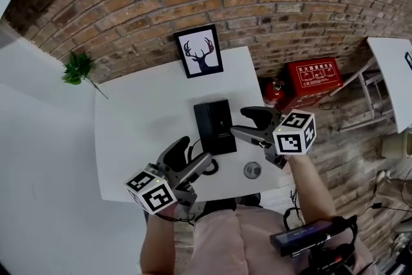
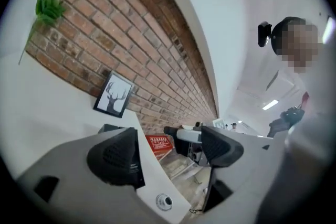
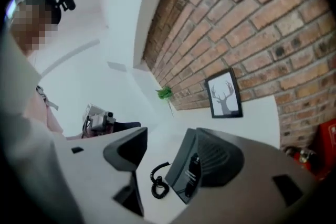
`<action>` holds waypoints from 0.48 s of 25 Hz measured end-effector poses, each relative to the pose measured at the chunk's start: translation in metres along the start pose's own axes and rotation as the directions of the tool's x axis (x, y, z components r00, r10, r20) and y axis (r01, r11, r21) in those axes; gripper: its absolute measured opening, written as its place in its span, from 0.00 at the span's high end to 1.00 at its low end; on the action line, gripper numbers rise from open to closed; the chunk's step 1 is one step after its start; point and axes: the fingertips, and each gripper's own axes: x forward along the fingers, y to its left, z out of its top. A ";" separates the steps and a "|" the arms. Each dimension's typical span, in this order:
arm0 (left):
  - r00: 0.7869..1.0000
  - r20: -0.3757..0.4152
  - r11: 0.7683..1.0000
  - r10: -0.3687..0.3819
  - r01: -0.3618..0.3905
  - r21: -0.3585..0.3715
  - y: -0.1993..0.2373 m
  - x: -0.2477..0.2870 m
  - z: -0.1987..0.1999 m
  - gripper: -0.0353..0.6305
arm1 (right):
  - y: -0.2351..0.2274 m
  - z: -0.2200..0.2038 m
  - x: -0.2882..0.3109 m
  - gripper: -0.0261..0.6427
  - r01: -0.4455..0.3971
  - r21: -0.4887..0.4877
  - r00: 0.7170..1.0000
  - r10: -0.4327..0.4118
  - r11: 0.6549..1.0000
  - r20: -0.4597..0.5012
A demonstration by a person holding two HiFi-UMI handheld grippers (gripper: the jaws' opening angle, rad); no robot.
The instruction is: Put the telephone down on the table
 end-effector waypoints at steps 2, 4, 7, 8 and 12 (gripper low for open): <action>0.998 0.065 0.998 0.022 -0.026 0.063 -0.028 -0.006 0.020 0.38 | 0.024 0.022 -0.019 0.57 0.052 -0.093 0.997 -0.046 0.994 0.065; 0.990 0.132 0.987 0.048 -0.067 0.145 -0.054 -0.014 0.038 0.47 | 0.046 0.042 -0.040 0.67 0.122 -0.176 0.986 -0.099 0.977 0.137; 0.961 0.260 0.948 0.098 -0.170 0.269 -0.090 -0.027 0.068 0.58 | 0.071 0.060 -0.068 0.76 0.258 -0.297 0.956 -0.199 0.920 0.215; 0.945 0.306 0.927 0.118 -0.215 0.308 -0.100 -0.033 0.077 0.61 | 0.077 0.064 -0.076 0.80 0.304 -0.334 0.943 -0.232 0.892 0.238; 0.844 0.495 0.790 0.206 -0.442 0.425 -0.133 -0.058 0.106 0.84 | 0.104 0.078 -0.102 0.90 0.429 -0.423 0.890 -0.293 0.798 0.349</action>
